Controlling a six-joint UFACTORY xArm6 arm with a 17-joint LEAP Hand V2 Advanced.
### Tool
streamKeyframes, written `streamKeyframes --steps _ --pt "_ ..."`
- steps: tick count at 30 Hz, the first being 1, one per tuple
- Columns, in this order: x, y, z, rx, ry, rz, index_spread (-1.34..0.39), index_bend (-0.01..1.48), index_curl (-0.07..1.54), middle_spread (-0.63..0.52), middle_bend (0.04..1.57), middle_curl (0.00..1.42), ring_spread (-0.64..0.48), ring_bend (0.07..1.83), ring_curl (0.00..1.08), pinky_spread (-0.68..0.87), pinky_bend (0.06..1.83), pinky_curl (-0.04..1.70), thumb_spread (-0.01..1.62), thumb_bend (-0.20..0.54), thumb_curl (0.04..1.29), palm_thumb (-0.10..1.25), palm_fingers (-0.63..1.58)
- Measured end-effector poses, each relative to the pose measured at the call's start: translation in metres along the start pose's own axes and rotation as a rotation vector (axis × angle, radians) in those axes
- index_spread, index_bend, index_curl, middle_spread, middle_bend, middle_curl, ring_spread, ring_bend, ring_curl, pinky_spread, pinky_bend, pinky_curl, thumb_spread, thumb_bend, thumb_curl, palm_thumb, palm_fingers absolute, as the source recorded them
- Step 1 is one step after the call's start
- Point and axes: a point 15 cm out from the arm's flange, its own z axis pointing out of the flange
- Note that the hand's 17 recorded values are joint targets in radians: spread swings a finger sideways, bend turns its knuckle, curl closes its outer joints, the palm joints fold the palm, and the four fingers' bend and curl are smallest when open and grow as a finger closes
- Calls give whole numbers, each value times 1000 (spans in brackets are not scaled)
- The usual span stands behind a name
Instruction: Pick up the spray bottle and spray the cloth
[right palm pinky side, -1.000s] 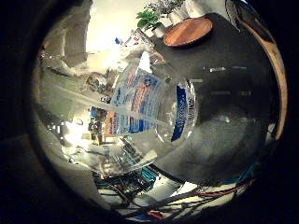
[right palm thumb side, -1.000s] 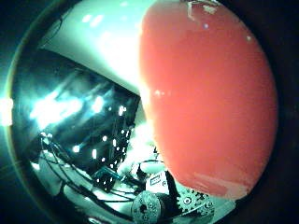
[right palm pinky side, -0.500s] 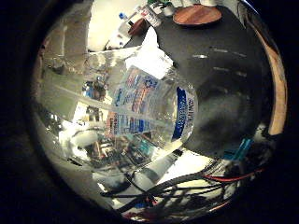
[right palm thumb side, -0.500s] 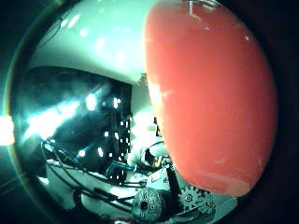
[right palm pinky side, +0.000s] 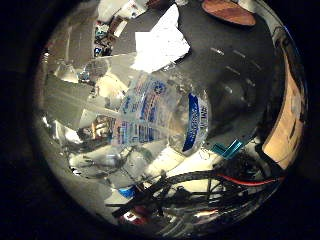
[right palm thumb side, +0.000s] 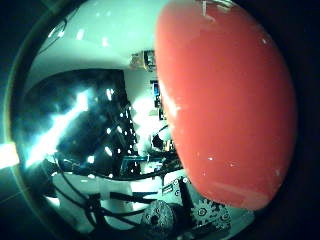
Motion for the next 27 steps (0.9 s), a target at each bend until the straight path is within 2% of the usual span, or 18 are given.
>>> streamKeyframes --steps 3,15,27 --pt "-3 4 4 -77 -44 25 -255 1120 895 -200 1259 974 -249 1328 888 -208 1010 1528 1015 -13 781 970 1089" --pt "-1 -16 23 -152 -61 13 -251 1133 887 -200 1265 970 -248 1335 888 -192 1009 1533 1004 -13 803 971 1090" --pt "18 -66 39 -118 32 -23 -254 1144 872 -201 1265 977 -249 1336 890 -180 1010 1534 987 -13 817 957 1088"
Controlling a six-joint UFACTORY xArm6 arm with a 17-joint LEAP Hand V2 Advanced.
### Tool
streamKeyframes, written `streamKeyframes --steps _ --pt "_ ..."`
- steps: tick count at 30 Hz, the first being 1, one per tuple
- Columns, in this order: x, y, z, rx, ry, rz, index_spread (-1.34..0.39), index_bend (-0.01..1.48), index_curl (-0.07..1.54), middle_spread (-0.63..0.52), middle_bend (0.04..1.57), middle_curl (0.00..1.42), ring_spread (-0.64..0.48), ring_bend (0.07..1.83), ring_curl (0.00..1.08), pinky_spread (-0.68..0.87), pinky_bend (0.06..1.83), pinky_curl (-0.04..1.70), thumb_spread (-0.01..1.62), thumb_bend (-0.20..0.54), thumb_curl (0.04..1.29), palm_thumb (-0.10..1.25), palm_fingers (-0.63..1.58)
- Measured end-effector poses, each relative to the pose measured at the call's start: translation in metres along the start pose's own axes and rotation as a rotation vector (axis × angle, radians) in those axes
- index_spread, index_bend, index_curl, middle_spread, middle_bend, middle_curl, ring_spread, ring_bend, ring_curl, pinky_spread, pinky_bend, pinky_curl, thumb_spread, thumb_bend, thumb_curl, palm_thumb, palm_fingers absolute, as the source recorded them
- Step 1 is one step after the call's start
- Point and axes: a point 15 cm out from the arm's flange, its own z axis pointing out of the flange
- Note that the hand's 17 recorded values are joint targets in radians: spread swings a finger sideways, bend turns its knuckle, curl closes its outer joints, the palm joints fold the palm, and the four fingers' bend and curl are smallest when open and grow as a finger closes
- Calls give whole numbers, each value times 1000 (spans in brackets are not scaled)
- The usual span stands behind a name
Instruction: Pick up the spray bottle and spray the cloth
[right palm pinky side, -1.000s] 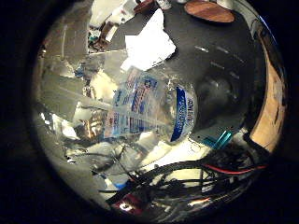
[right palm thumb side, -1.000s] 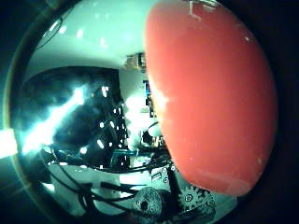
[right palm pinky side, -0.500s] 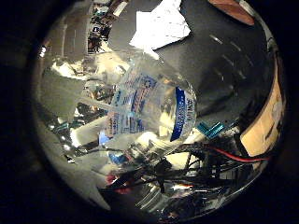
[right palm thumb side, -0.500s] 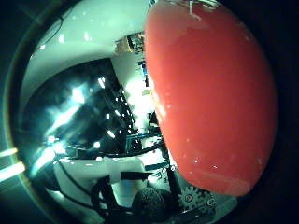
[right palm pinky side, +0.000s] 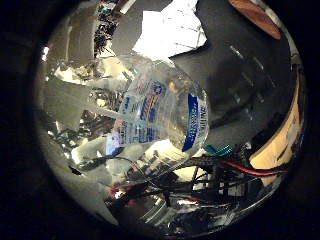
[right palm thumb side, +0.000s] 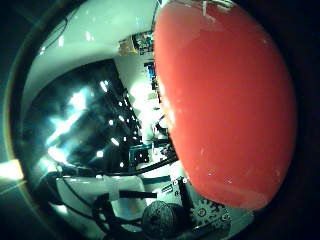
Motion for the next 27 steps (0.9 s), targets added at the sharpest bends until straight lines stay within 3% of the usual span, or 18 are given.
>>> streamKeyframes --steps 15,27 --pt "11 -69 30 28 -15 30 -245 1151 863 -202 1263 980 -249 1335 891 -170 1010 1534 987 -13 827 955 1087" --pt "17 -90 52 -9 -21 64 -245 1147 865 -202 1264 981 -249 1337 891 -165 1012 1534 988 -14 817 950 1085"
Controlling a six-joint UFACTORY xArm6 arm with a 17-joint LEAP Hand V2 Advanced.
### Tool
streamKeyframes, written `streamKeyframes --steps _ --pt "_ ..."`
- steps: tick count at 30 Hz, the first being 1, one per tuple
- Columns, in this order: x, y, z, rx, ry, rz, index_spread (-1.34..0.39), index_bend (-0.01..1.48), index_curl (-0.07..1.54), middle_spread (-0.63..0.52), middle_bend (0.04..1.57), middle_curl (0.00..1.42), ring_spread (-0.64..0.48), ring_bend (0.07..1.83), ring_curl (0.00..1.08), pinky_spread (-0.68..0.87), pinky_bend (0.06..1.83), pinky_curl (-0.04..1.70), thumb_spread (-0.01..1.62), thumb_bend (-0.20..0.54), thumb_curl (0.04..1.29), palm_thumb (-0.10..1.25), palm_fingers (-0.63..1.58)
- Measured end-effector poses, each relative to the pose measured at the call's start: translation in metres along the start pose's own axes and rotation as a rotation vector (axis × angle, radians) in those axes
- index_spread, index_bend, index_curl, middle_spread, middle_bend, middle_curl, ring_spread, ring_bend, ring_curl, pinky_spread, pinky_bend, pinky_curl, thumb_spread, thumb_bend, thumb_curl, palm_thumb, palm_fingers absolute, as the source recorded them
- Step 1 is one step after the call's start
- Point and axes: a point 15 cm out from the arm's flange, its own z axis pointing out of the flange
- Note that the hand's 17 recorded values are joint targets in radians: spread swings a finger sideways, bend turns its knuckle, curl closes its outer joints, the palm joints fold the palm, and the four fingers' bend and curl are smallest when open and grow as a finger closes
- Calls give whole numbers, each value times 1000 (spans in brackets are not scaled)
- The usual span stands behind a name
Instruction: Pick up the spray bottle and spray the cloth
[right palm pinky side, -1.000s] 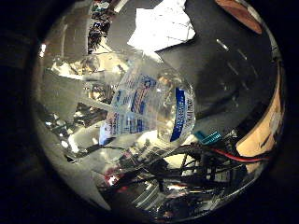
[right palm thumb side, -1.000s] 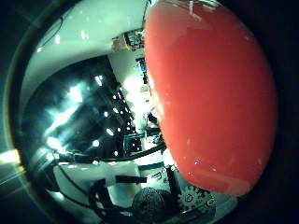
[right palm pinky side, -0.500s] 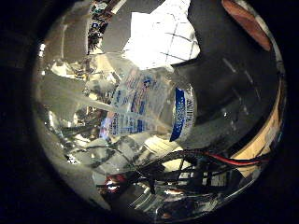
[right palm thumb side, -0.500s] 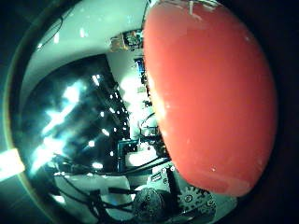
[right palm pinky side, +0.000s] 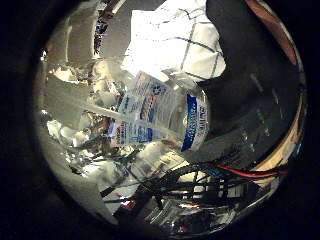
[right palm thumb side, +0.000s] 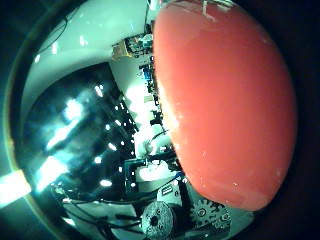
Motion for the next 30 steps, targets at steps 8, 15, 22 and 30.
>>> streamKeyframes --steps 8,15,22,30 --pt "-35 9 -13 31 31 -39 -246 1145 868 -202 1264 981 -249 1337 891 -162 1012 1534 988 -14 814 951 1086" --pt "-27 5 -7 17 13 -23 -253 1149 865 -202 1262 981 -249 1335 891 -159 1011 1534 988 -14 813 951 1087" --pt "-11 -4 2 10 -53 23 -254 1150 862 -202 1262 982 -249 1335 891 -158 1011 1534 988 -14 812 951 1087" --pt "-48 -9 -14 92 -100 -41 -254 1152 860 -202 1262 982 -249 1335 892 -156 1011 1534 988 -14 812 951 1087"
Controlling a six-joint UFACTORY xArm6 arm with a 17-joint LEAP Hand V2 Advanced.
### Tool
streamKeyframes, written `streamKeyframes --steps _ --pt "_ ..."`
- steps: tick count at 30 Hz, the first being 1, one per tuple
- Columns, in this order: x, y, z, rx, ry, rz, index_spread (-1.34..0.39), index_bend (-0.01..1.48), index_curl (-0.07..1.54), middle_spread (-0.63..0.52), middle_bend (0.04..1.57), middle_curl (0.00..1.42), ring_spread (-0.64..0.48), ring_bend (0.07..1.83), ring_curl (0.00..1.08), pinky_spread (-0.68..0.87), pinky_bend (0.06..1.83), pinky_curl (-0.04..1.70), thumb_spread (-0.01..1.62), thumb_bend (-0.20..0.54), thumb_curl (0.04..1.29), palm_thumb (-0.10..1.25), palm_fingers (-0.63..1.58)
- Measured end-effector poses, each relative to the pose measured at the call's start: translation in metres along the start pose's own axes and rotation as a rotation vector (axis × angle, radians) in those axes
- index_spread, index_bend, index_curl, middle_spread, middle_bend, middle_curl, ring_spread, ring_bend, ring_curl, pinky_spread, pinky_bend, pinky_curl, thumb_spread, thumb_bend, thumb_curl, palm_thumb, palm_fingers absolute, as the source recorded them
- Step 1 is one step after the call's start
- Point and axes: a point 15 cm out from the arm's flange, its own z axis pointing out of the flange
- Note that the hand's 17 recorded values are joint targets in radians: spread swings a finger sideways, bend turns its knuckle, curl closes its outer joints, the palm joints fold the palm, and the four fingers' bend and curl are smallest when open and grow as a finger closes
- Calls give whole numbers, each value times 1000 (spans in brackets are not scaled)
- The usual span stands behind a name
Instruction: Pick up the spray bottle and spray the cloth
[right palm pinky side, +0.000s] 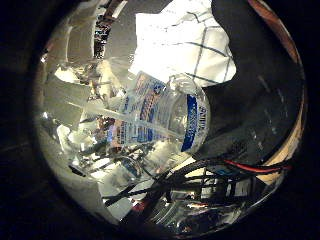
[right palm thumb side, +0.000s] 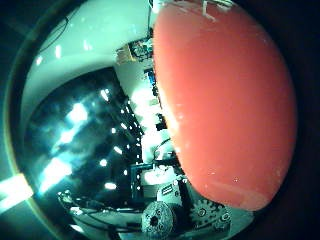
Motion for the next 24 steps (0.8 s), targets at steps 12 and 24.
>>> streamKeyframes --steps 12,24 --pt "-117 -17 -38 260 -86 -237 -257 1145 866 -202 1263 982 -249 1336 892 -154 1012 1534 990 -14 812 949 1086" --pt "-179 -71 -17 455 -137 -388 -249 1139 871 -202 1264 982 -249 1337 891 -153 1025 1537 990 -14 813 951 1084"
